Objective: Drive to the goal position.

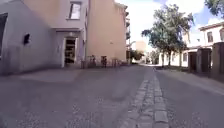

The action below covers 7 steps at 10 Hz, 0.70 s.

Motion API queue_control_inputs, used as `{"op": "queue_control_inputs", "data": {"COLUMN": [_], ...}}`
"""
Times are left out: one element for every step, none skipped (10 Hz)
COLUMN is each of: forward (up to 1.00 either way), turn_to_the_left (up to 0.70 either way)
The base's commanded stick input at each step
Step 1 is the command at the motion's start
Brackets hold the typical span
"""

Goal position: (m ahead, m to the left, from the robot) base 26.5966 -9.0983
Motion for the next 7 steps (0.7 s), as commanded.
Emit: {"op": "queue_control_inputs", "data": {"forward": [0.85,0.85,0.85,0.85,0.85,0.85,0.85], "turn_to_the_left": [0.00,0.00,0.00,0.00,0.00,0.00,0.00]}}
